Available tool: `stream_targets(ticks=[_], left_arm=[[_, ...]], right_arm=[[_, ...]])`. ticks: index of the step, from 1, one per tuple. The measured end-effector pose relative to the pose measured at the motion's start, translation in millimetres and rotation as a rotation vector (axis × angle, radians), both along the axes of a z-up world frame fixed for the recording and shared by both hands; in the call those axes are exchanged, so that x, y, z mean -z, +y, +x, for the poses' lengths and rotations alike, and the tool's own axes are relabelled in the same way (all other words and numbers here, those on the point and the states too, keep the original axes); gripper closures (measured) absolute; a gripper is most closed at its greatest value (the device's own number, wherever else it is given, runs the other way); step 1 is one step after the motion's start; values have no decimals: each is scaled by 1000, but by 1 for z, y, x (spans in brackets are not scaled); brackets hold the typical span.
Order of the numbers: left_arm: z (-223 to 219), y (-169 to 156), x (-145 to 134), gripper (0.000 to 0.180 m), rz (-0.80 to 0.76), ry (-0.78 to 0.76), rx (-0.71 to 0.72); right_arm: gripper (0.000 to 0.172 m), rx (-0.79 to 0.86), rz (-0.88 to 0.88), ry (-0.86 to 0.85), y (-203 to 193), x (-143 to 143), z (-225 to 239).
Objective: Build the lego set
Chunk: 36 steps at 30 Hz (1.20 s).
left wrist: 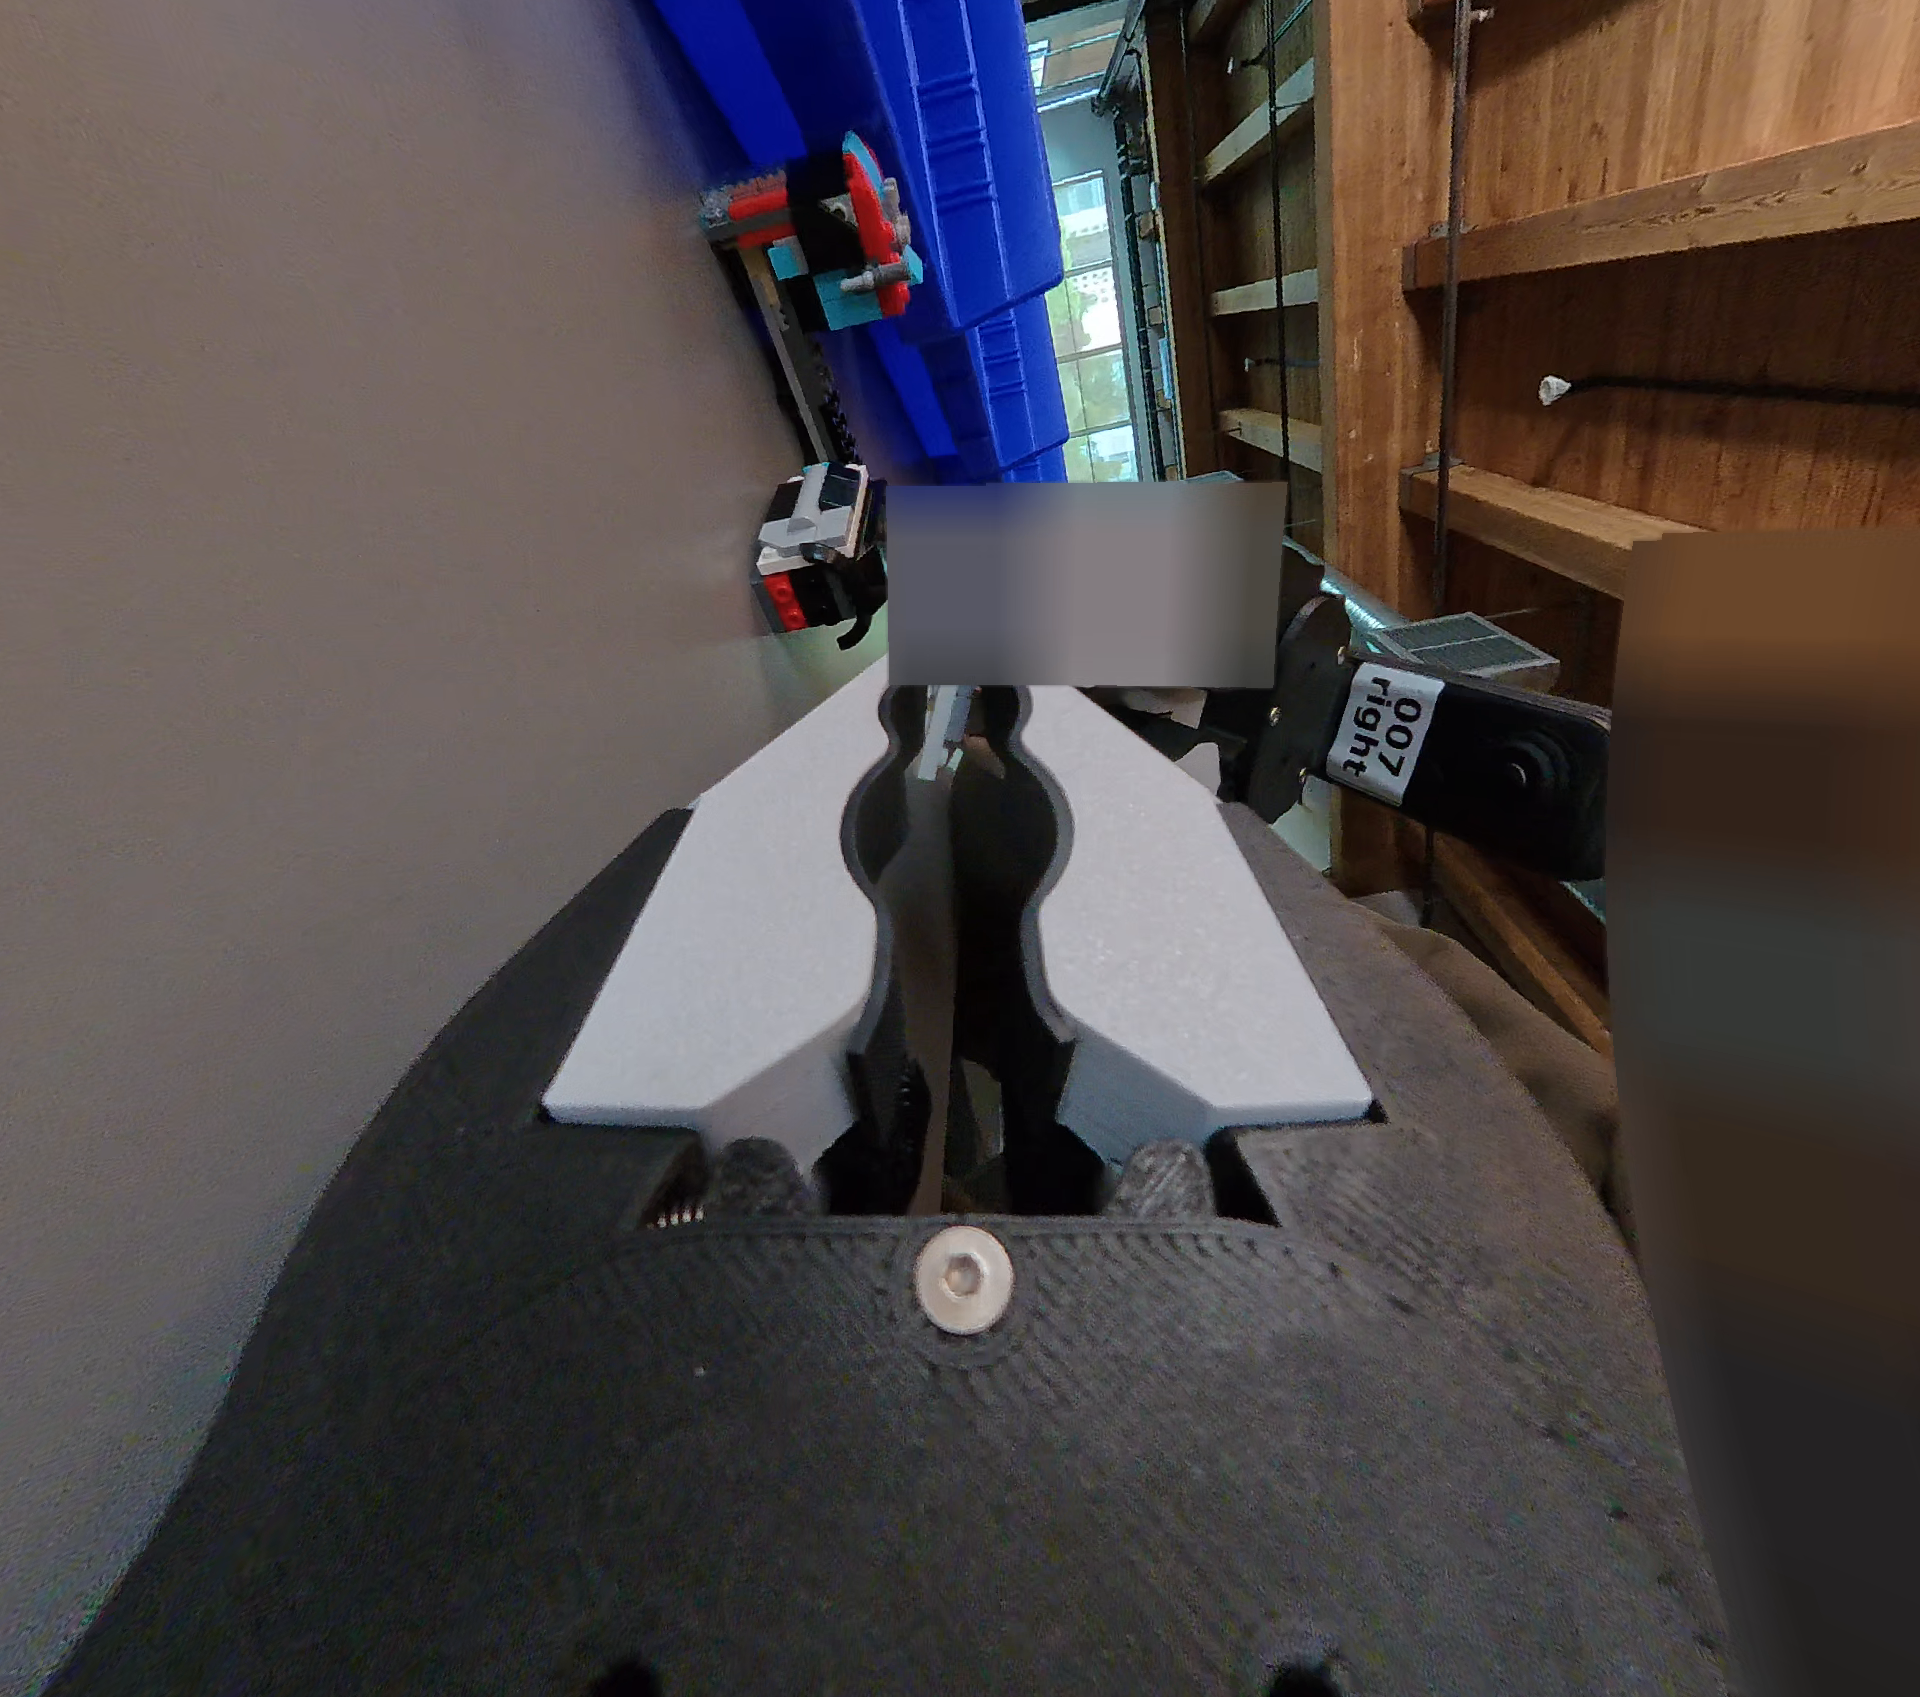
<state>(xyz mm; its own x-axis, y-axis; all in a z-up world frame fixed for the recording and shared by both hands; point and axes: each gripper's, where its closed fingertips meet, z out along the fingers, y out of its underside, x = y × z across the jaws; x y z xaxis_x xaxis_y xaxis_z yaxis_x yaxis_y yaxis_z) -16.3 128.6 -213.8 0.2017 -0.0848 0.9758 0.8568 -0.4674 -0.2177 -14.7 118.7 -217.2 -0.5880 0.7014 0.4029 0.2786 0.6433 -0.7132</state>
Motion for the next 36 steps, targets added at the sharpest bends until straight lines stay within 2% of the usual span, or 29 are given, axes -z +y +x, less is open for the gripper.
stream_targets(ticks=[9, 26, 36], left_arm=[[-2, 1, -1, 165, 1, -44, -17], [-1, 1, -1, 167, 13, 14, -12], [-3, 0, -5, 167, 32, -44, -13]], right_arm=[[163, 17, 21, 9, 2, 2, -2], [163, 25, 44, 41, 3, -1, -5], [163, 21, 66, 35, 3, -5, -5]])
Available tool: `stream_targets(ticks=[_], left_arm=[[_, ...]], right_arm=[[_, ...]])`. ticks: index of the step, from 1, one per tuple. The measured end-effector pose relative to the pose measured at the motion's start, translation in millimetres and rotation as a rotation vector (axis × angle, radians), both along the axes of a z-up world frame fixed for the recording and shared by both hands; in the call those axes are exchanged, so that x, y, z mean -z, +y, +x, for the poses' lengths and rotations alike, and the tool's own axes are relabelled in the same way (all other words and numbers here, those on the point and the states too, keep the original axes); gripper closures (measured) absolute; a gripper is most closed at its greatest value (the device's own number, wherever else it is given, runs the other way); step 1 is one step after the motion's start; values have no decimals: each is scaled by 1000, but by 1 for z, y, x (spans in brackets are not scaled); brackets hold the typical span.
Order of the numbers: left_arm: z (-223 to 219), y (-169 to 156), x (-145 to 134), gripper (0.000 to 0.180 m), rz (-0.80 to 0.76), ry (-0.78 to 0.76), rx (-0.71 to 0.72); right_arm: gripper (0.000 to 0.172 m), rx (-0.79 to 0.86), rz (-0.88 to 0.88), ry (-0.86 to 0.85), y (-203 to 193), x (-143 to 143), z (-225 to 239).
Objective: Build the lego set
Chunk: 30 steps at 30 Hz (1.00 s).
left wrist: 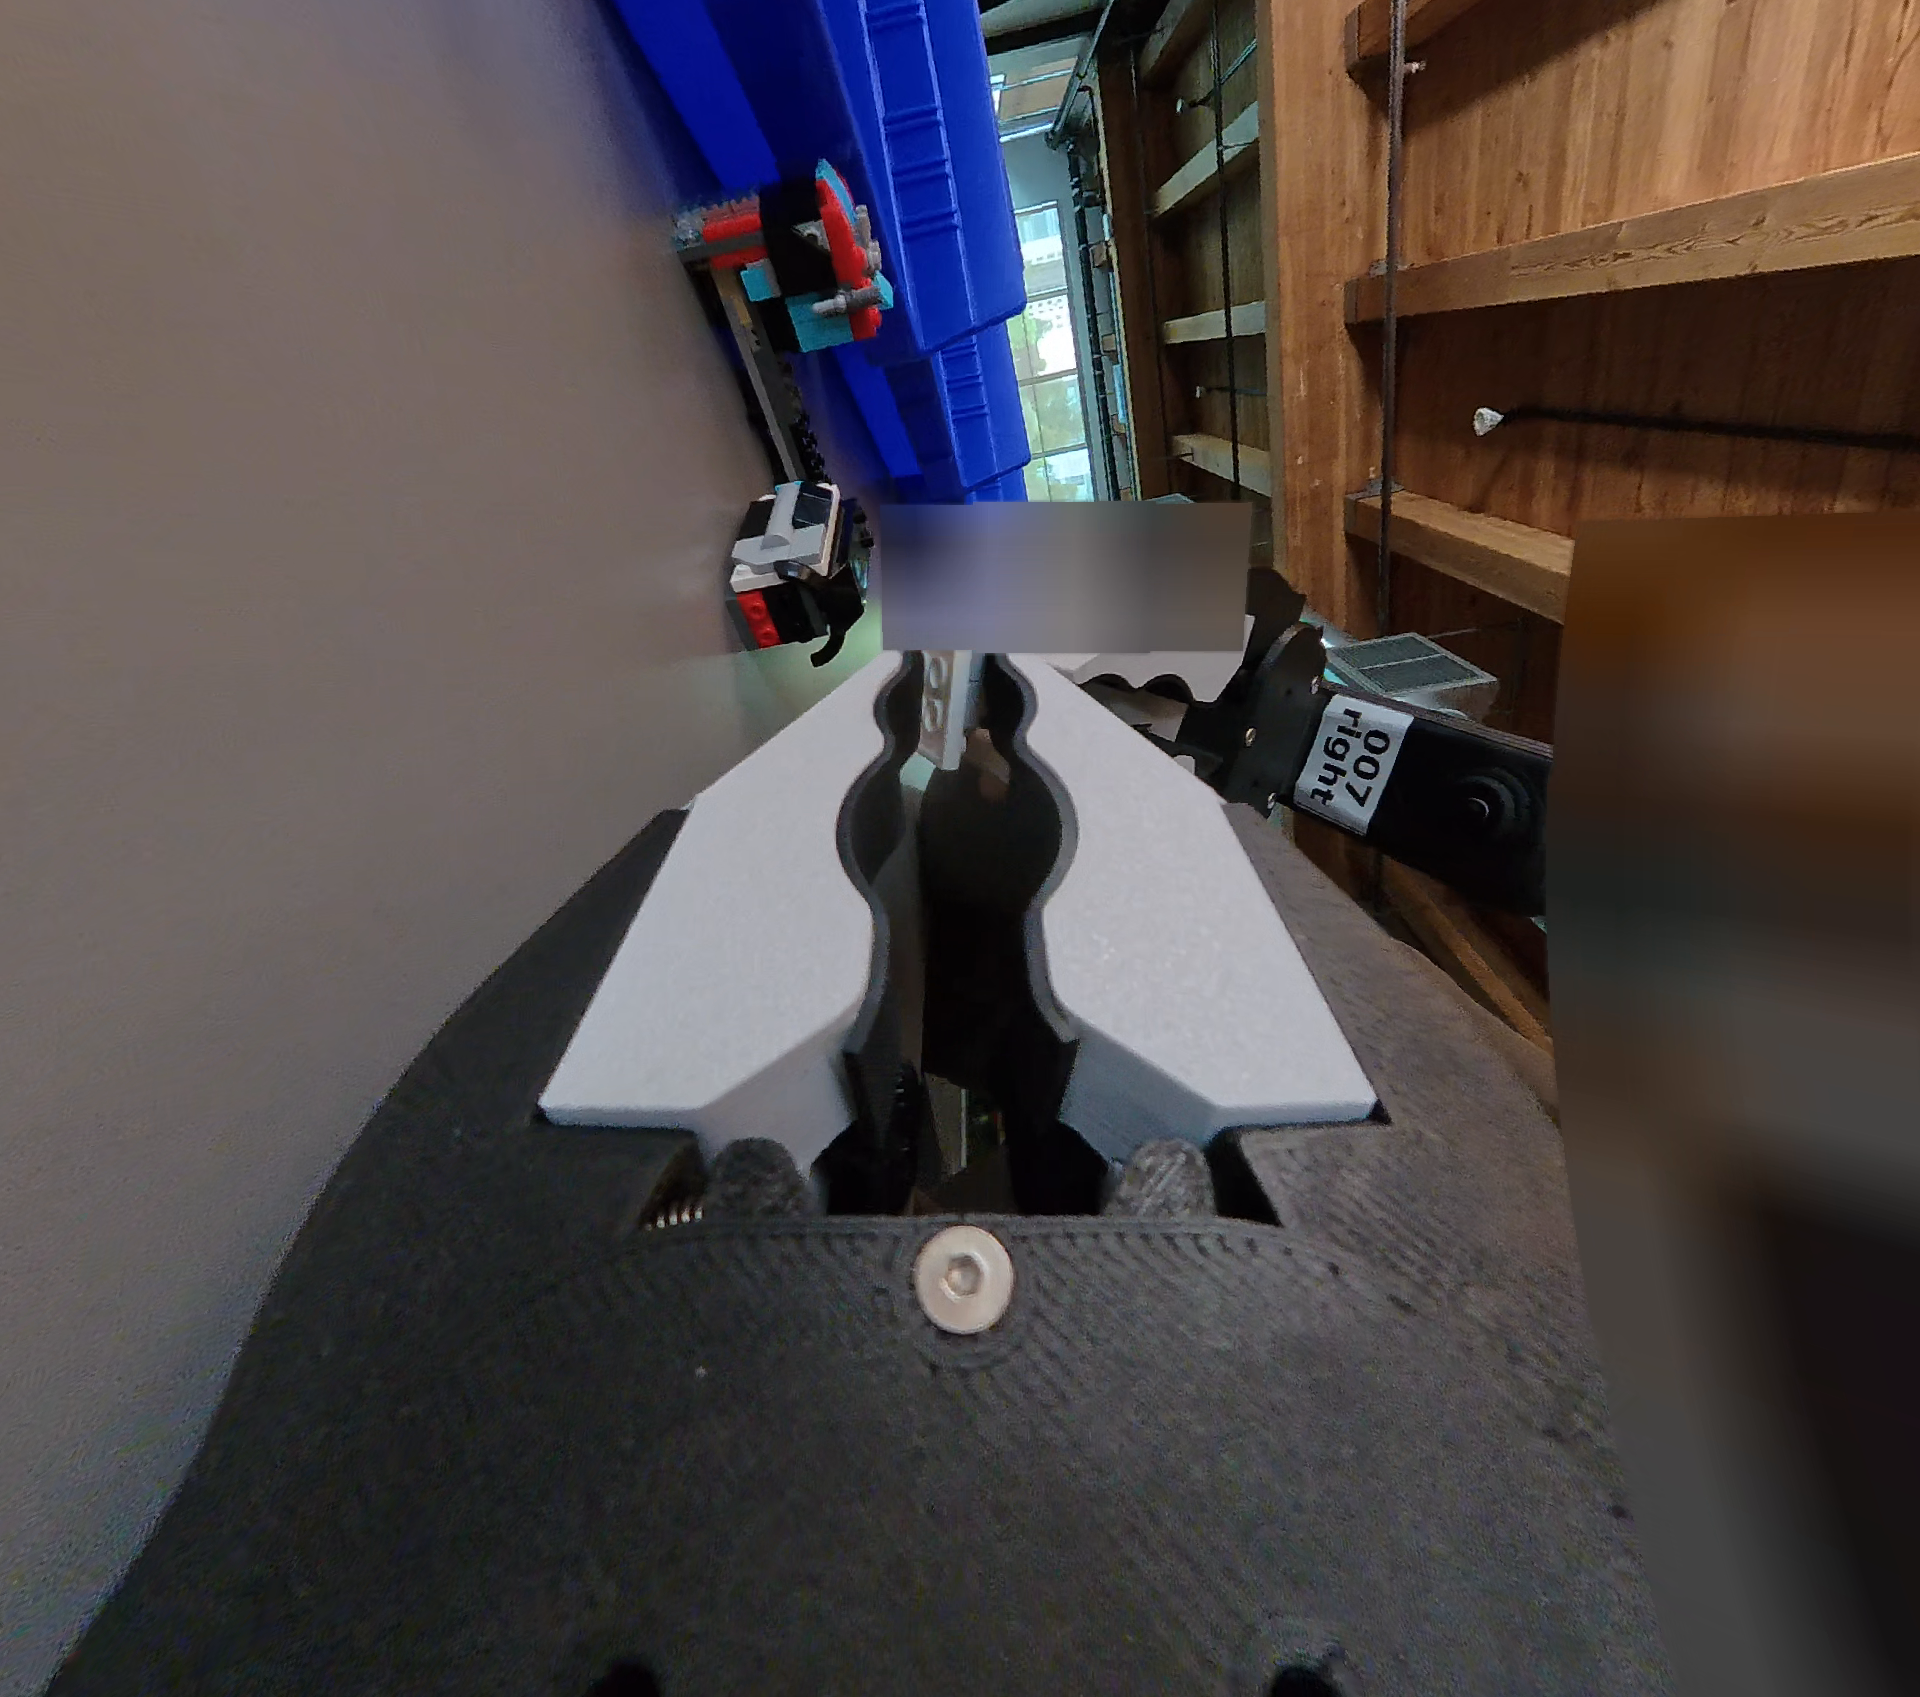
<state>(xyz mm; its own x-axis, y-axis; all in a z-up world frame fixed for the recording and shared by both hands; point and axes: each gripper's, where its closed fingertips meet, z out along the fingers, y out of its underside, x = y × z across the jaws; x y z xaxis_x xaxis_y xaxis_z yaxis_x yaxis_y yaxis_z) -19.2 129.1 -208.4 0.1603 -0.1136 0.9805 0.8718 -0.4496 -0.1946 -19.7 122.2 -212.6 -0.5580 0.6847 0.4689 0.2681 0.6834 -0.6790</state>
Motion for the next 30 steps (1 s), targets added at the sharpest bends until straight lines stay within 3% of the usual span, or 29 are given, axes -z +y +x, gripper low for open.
stream_targets(ticks=[30], left_arm=[[2, -1, 0, 162, 7, 49, 14]], right_arm=[[163, 5, 47, -1, -1, 1, -1]])
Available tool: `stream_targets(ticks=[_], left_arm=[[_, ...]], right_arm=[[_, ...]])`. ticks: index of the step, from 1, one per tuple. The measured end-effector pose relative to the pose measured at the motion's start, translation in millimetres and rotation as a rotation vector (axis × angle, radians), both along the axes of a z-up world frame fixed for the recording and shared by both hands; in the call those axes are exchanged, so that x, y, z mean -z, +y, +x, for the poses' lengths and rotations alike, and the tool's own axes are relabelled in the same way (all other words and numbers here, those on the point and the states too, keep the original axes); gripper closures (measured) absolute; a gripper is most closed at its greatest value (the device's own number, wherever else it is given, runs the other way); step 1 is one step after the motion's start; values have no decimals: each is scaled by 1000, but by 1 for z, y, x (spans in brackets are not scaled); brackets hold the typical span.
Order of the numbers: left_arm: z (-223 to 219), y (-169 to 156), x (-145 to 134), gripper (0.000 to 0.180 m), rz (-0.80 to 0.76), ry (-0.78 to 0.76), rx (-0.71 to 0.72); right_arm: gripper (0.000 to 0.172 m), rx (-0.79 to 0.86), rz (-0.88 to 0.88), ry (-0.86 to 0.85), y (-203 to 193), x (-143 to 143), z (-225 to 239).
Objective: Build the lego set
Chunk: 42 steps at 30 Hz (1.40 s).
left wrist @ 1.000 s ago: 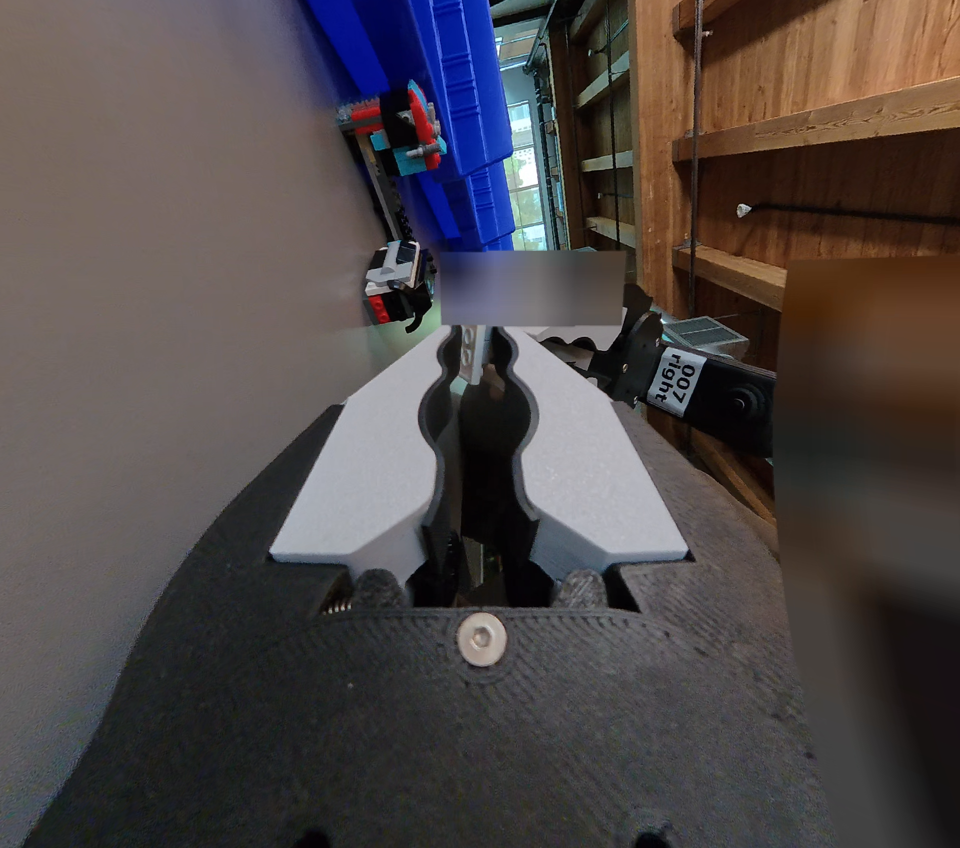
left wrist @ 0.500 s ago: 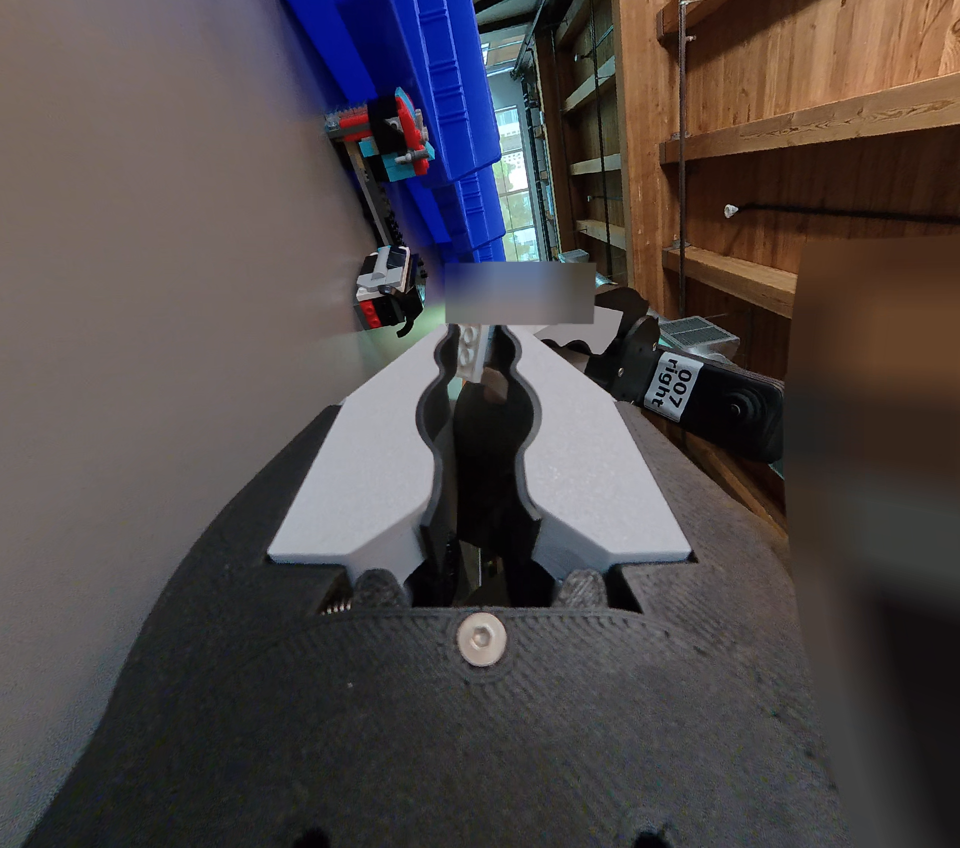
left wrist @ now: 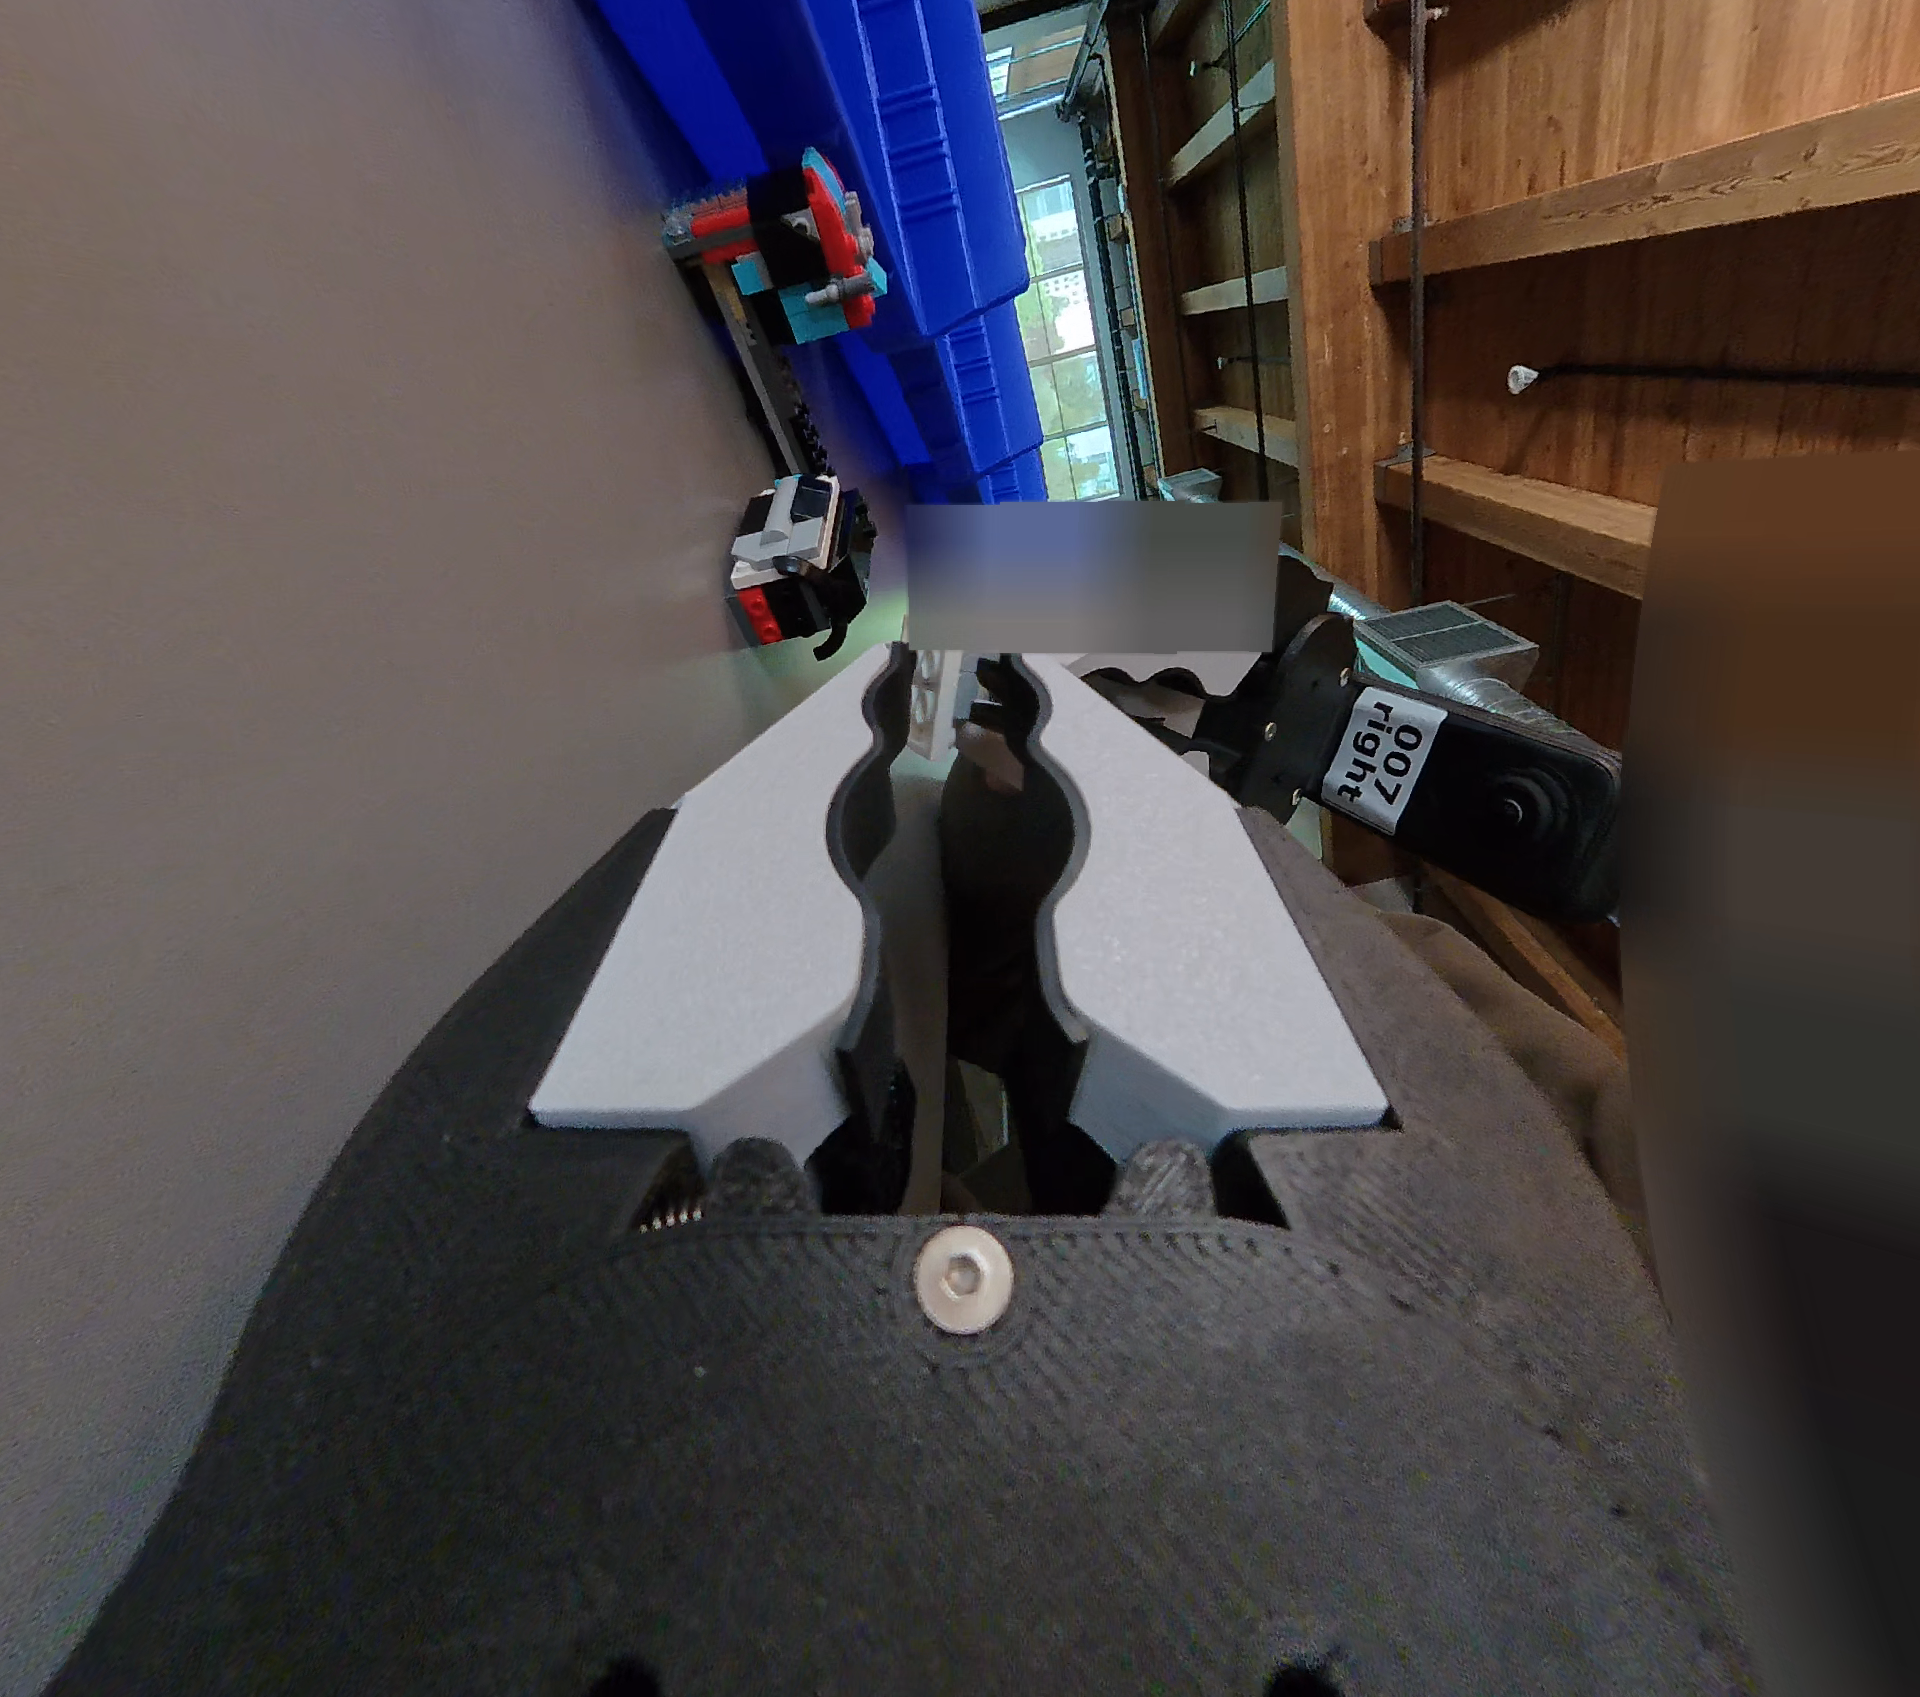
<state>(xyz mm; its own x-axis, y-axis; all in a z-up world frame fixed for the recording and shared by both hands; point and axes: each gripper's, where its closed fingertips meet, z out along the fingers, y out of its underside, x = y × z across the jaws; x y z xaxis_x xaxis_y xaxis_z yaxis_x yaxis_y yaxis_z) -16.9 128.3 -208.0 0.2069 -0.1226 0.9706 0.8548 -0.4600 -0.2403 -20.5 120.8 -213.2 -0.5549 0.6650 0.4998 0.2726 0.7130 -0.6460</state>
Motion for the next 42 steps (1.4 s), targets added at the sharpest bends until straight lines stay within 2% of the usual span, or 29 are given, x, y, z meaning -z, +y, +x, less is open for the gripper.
stream_targets(ticks=[24, 34, 42], left_arm=[[2, 0, 0, 169, 6, 68, 11], [0, 0, -10, 169, 68, 112, -5], [1, 0, -21, 169, 140, 148, 1]], right_arm=[[163, -10, -43, 16, -1, -4, 0], [162, 1, -80, 62, -1, -13, -2], [159, 8, -175, 109, 0, -25, -2]])
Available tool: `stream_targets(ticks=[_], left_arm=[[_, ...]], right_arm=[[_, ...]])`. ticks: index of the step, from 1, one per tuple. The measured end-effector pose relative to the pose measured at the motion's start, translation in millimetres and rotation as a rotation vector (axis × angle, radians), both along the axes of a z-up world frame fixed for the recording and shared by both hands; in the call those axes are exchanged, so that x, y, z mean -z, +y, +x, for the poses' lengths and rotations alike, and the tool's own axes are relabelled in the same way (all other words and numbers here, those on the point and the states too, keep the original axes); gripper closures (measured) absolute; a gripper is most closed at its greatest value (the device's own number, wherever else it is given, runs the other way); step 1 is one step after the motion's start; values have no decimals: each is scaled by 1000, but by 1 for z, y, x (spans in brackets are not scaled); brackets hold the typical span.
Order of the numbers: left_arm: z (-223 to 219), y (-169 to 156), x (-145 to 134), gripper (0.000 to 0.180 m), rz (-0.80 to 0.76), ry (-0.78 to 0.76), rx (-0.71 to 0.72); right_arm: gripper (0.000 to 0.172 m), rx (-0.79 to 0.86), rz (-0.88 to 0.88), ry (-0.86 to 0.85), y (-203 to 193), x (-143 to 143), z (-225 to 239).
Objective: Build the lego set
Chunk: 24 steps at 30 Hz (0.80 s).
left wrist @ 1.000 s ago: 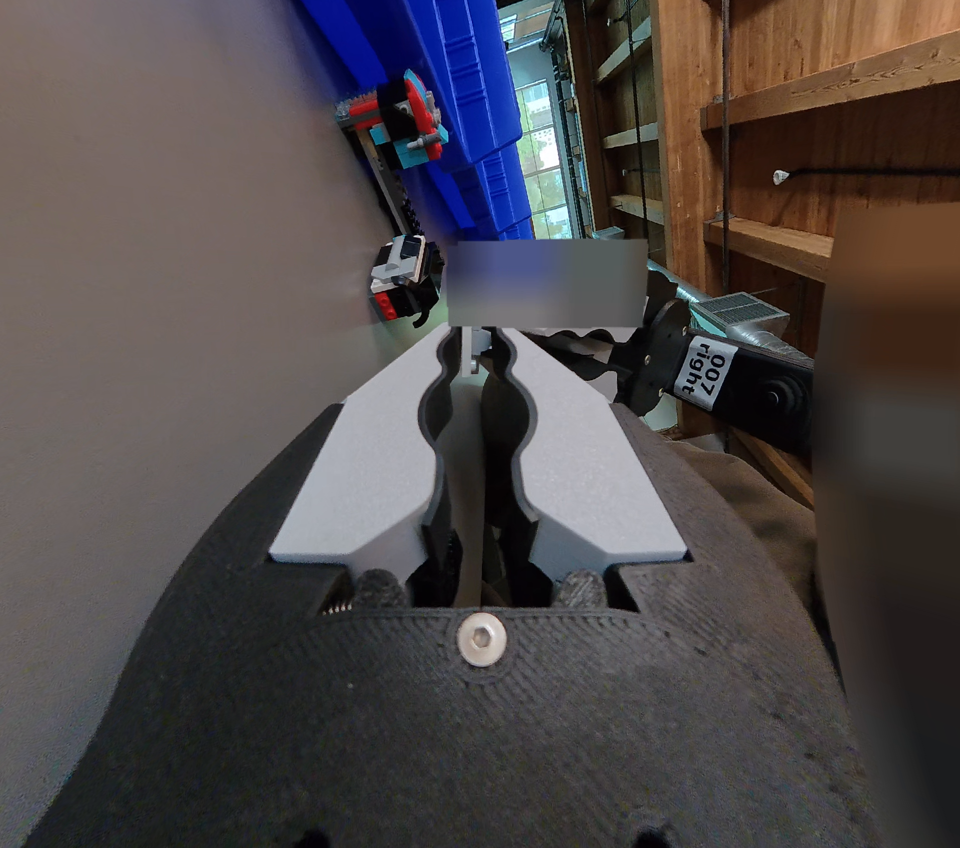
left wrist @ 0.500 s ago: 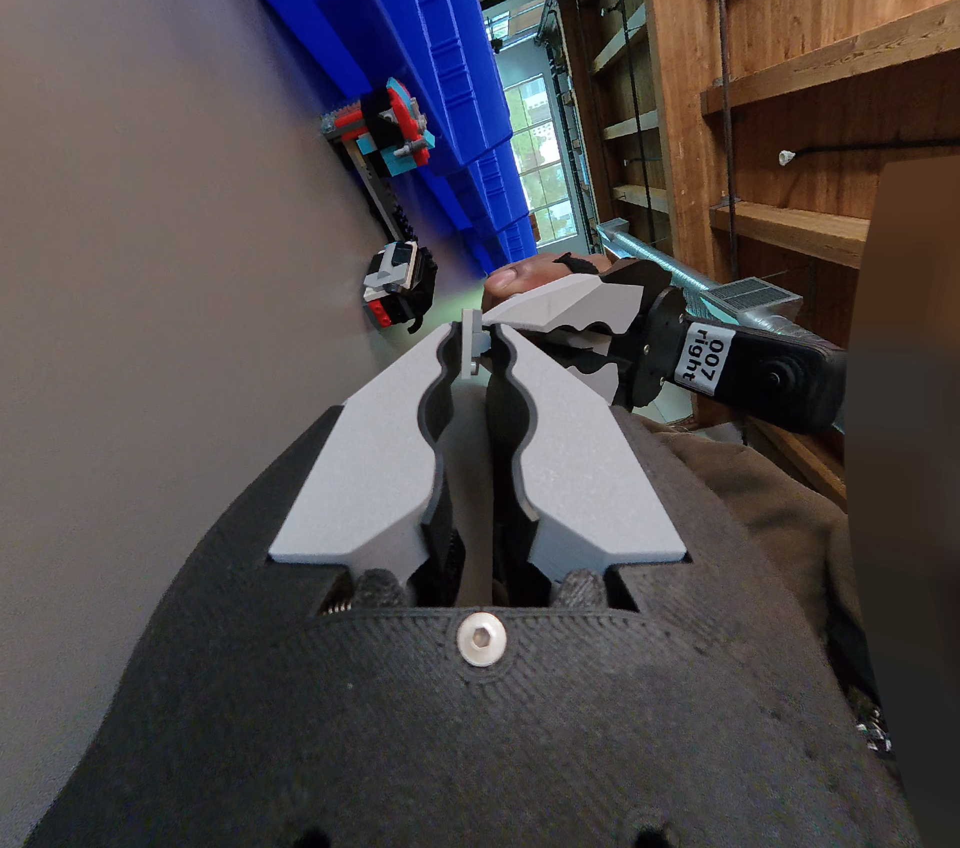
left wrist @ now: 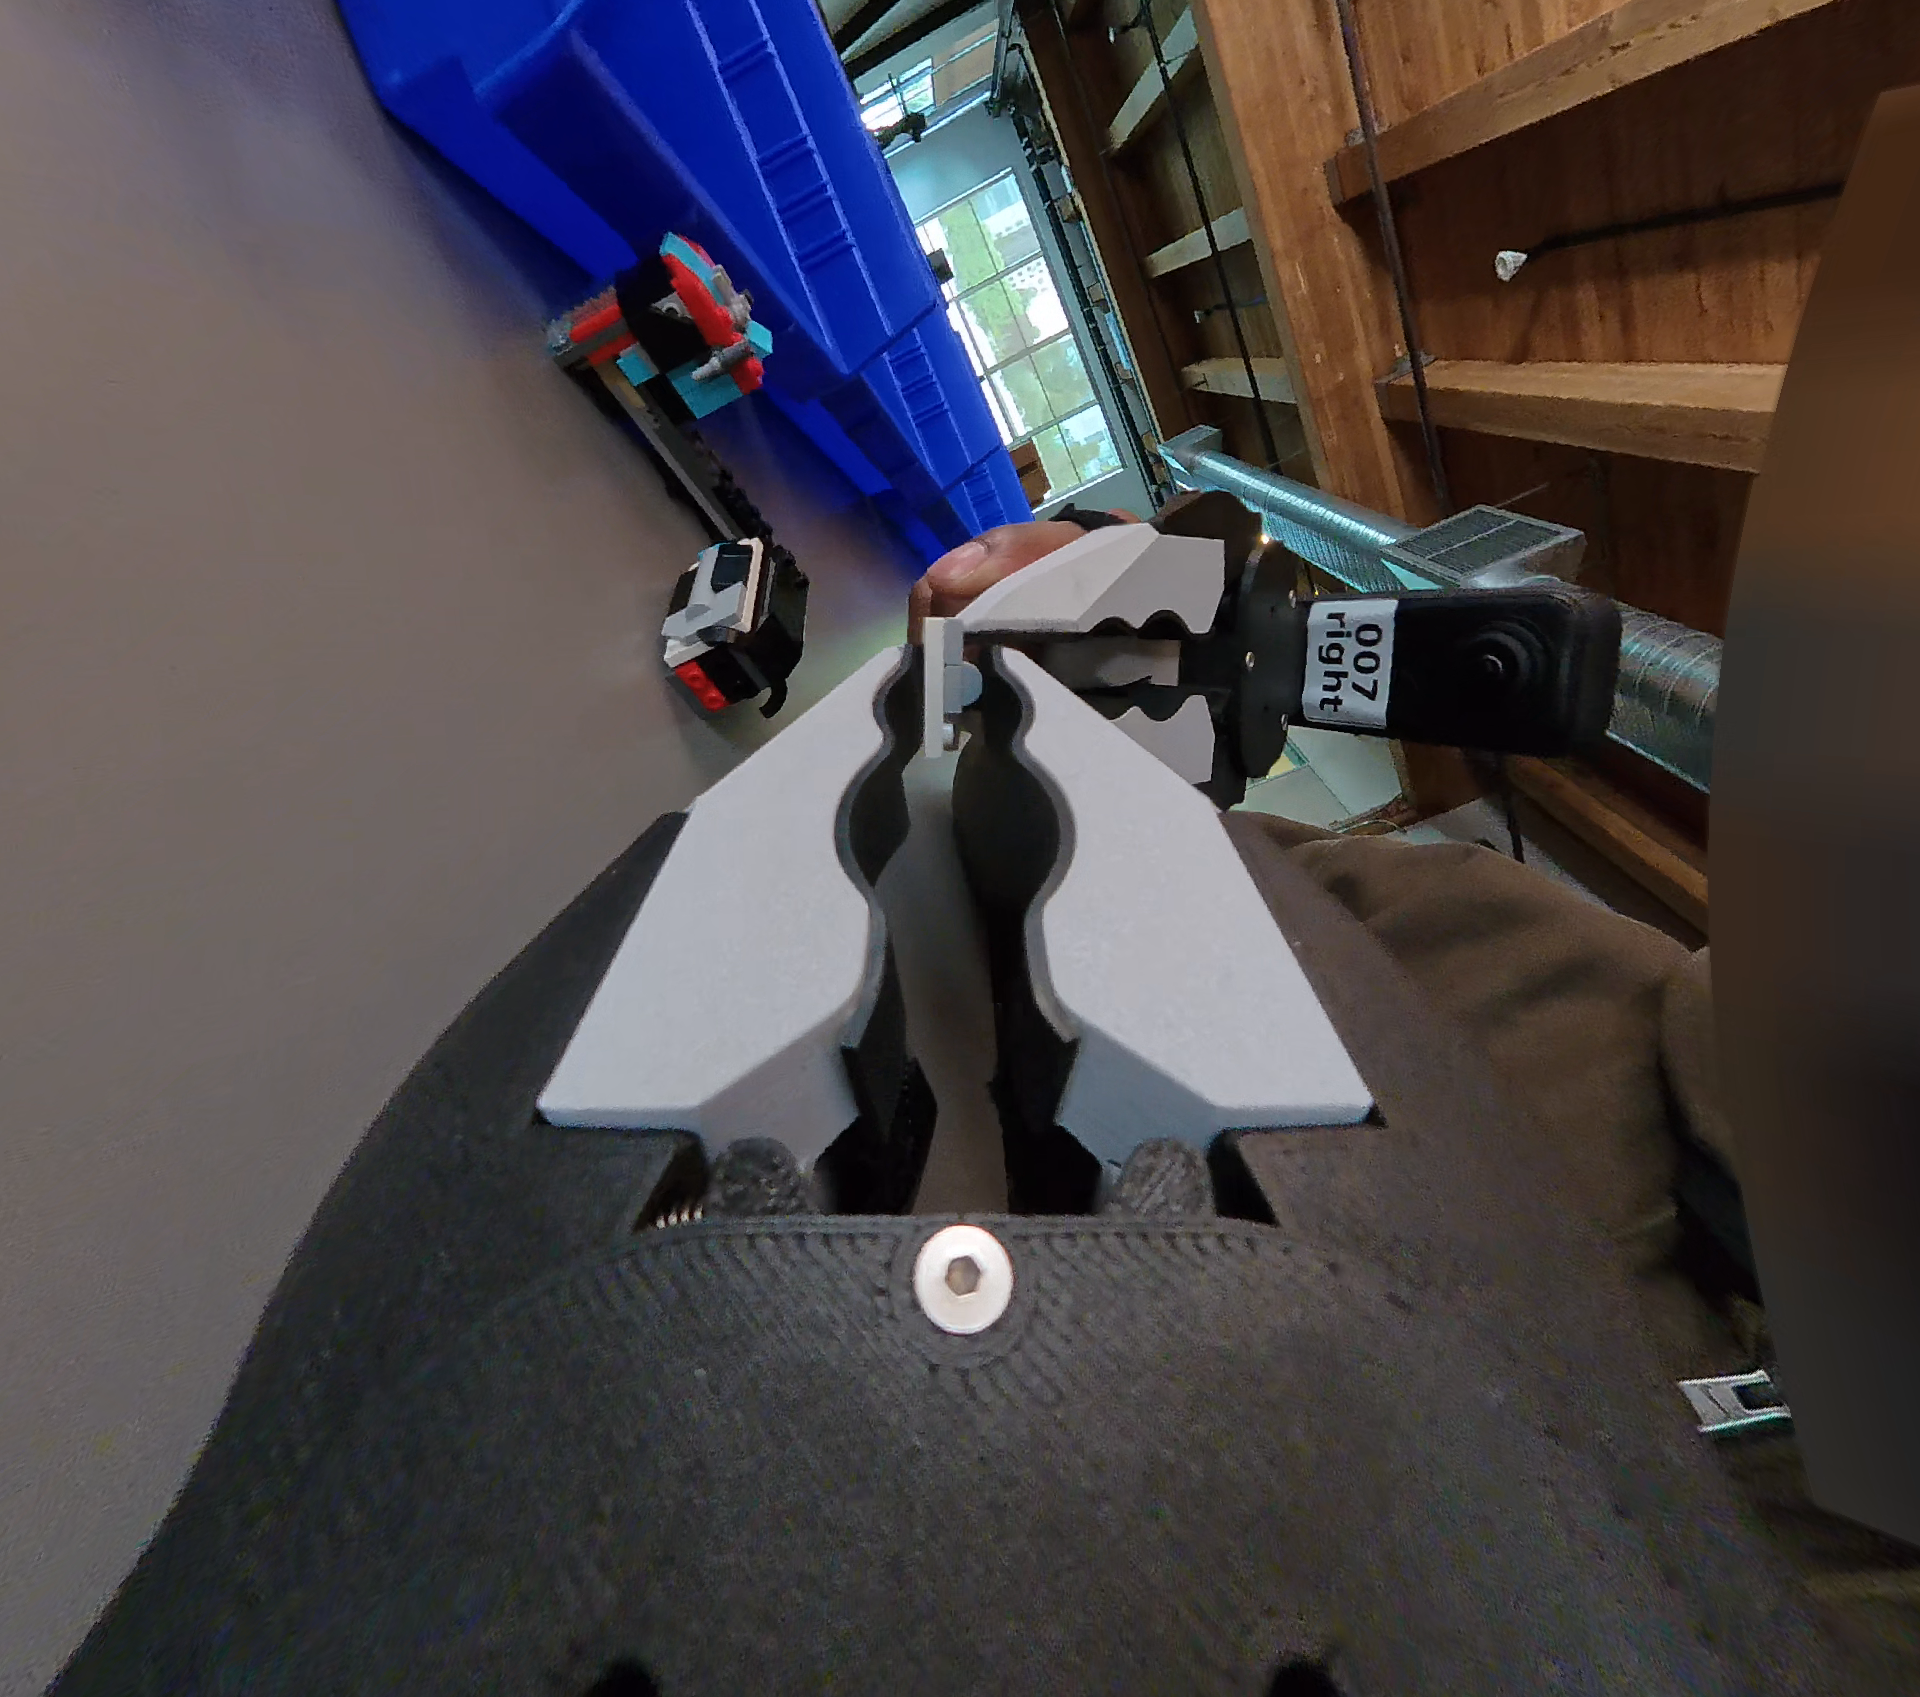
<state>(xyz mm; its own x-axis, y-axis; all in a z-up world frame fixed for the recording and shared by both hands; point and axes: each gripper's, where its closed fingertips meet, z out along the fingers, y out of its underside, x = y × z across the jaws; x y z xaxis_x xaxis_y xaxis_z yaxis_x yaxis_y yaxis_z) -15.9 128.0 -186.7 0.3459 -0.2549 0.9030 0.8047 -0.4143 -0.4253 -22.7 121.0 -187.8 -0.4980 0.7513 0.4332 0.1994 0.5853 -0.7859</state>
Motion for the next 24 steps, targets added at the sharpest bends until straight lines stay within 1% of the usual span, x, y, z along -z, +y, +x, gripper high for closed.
stream_targets(ticks=[6, 10, 14, 16, 19, 21, 24], left_arm=[[-1, -1, -8, 169, 51, 14, -3], [-4, -2, -20, 169, 126, 35, -11], [-6, -6, -32, 169, 250, 157, -13], [-2, -9, -39, 169, 327, 216, 2], [8, -17, -52, 169, 447, 293, 28], [12, -19, -53, 168, 486, 355, 31], [17, -23, -56, 168, 529, 386, 42]], right_arm=[[151, 12, -94, 18, 4, -8, 0], [144, -2, -250, 5, 4, -18, 2], [140, -46, -532, -23, 0, -35, 6], [140, -64, -643, -31, 0, -43, 7], [141, -103, -716, -67, -4, -44, 11], [141, -147, -749, -83, -11, -46, 16], [142, -208, -783, -88, -20, -51, 22]])
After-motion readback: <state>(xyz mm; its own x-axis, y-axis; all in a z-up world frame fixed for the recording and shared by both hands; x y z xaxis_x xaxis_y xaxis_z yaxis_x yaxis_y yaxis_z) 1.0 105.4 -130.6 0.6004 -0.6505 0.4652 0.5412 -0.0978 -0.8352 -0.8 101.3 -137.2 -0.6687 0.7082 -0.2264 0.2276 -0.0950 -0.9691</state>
